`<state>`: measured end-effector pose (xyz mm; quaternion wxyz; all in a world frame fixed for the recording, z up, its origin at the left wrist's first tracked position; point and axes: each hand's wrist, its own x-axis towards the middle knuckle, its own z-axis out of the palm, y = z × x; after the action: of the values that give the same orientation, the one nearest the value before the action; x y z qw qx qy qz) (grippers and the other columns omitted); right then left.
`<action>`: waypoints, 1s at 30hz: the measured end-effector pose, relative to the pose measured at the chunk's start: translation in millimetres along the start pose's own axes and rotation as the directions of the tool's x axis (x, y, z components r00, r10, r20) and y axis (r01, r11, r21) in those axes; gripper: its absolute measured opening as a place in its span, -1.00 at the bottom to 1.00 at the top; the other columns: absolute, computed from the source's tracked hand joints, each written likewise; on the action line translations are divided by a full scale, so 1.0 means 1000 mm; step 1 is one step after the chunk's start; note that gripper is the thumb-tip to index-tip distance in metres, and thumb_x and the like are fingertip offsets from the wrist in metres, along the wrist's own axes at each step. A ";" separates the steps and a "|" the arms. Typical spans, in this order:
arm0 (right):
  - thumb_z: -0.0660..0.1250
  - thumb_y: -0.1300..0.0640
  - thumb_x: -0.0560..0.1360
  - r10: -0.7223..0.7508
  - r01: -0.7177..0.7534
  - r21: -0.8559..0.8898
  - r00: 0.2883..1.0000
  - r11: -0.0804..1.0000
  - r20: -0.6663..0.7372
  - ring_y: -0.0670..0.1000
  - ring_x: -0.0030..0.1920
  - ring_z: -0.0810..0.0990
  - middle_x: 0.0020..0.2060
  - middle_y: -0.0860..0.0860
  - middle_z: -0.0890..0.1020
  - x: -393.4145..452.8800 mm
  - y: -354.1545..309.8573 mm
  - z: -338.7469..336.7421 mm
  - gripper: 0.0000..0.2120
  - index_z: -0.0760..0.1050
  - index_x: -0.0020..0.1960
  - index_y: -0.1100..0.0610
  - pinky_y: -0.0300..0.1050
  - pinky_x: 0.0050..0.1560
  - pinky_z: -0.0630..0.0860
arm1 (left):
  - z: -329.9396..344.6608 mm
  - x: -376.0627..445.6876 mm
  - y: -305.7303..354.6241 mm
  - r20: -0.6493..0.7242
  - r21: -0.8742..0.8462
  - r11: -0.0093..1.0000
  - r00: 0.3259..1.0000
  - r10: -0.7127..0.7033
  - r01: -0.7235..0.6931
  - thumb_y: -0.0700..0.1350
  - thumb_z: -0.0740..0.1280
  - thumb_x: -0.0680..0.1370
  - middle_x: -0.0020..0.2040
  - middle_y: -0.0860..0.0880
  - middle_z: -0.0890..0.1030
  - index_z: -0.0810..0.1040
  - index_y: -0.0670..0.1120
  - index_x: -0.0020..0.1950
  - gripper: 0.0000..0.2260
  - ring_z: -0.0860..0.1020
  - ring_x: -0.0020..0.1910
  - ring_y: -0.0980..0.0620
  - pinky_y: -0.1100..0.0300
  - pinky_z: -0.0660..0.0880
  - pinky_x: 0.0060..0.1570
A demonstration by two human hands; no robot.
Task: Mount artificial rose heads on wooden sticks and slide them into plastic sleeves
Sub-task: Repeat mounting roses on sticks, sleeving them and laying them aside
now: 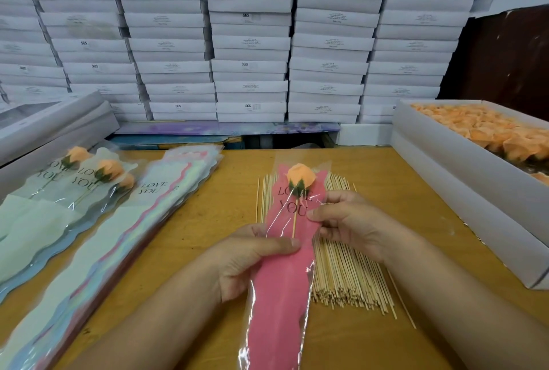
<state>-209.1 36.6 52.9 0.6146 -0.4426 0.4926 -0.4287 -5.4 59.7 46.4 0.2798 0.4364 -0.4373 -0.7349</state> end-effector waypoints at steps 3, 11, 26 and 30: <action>0.46 0.40 0.42 -0.002 0.002 -0.016 1.000 1.000 -0.005 -0.05 -0.36 0.60 -0.20 0.14 0.70 0.001 0.001 -0.001 -0.76 0.58 0.07 0.33 -0.27 -0.39 0.54 | -0.001 0.001 0.000 0.009 0.016 1.000 1.000 0.009 -0.009 -0.26 0.52 0.35 -0.09 -0.22 0.72 0.73 -0.23 -0.03 -0.79 0.70 -0.23 -0.07 0.08 0.68 -0.17; 0.48 0.34 0.43 -0.030 0.030 -0.030 1.000 0.999 0.003 -0.02 -0.31 0.61 -0.12 0.18 0.71 0.001 0.002 -0.002 -0.85 0.60 -0.01 0.26 -0.26 -0.37 0.56 | 0.000 0.000 0.001 -0.004 0.010 1.000 1.000 0.020 -0.020 -0.30 0.50 0.34 -0.10 -0.22 0.72 0.69 -0.27 0.01 -0.75 0.71 -0.22 -0.08 0.09 0.67 -0.21; 0.37 0.10 0.57 -0.062 0.057 -0.051 0.995 0.997 -0.085 -0.01 -0.28 0.65 -0.19 0.09 0.71 0.011 0.012 -0.037 -0.75 0.58 0.17 0.23 -0.21 -0.29 0.59 | -0.057 -0.010 0.052 -0.252 0.182 0.972 0.948 0.195 -0.151 -0.28 0.52 0.25 -0.23 -0.20 0.70 0.64 -0.24 -0.05 -0.71 0.68 -0.36 -0.08 0.11 0.62 -0.38; 0.40 0.11 0.56 -0.077 0.072 -0.043 0.991 0.996 -0.106 -0.01 -0.29 0.65 -0.19 0.09 0.71 0.012 0.011 -0.042 -0.76 0.59 0.15 0.23 -0.21 -0.30 0.60 | -0.101 -0.025 0.084 -0.408 0.474 0.878 0.865 0.291 -0.072 -0.32 0.55 0.36 -0.16 -0.18 0.73 0.68 -0.11 -0.05 -0.77 0.71 -0.20 -0.16 -0.02 0.65 -0.11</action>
<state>-247.8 22.2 34.2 0.5620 -0.4489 0.5164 -0.4648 97.9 0.4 106.9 0.3399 0.6079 -0.5525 -0.4580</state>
